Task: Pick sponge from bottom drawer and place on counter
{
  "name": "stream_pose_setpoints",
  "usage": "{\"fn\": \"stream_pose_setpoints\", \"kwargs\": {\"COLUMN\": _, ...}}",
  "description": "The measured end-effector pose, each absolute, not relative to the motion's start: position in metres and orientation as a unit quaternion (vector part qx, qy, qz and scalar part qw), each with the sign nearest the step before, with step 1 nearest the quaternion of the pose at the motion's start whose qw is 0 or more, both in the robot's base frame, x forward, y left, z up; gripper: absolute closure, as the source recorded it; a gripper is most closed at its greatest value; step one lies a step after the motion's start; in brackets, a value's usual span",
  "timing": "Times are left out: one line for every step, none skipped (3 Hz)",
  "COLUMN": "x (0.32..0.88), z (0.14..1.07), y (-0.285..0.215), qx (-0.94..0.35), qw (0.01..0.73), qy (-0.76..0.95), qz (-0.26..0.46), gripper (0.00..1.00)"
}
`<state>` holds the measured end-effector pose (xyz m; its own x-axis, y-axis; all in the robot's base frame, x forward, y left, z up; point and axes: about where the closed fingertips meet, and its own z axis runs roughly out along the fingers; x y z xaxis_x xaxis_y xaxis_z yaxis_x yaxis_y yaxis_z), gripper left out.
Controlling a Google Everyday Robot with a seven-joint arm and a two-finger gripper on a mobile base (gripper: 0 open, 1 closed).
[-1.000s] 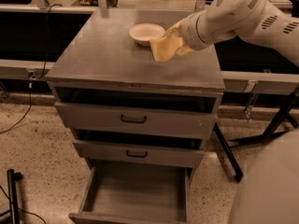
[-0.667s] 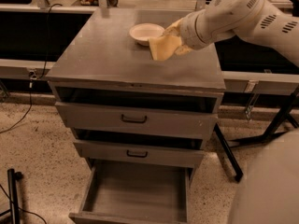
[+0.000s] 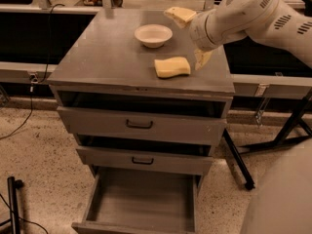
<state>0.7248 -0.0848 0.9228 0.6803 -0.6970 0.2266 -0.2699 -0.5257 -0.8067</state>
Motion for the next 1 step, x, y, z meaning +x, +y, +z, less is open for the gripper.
{"fn": "stream_pose_setpoints", "kwargs": {"x": 0.7248, "z": 0.9228, "y": -0.0848, "qx": -0.829, "qw": 0.390, "qy": 0.291, "qz": -0.274, "gripper": 0.00}}
